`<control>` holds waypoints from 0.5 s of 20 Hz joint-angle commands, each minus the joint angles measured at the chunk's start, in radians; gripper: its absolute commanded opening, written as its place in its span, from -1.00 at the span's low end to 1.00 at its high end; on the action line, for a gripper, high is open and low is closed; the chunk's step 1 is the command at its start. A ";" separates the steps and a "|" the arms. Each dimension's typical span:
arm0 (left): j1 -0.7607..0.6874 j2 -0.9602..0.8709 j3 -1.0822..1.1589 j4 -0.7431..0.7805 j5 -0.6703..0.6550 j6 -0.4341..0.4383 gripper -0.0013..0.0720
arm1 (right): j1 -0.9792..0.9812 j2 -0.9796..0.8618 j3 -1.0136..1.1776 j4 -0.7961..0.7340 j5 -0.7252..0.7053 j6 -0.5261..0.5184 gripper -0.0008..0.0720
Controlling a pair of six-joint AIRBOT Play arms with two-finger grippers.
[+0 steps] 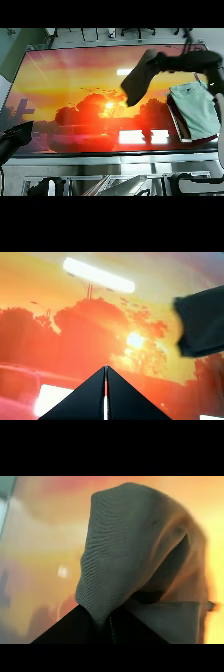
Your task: Fold the shirts.
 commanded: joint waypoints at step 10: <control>0.001 0.001 0.000 -0.010 -0.001 0.004 -0.92 | -0.635 0.035 0.127 -0.054 -0.388 0.314 -0.92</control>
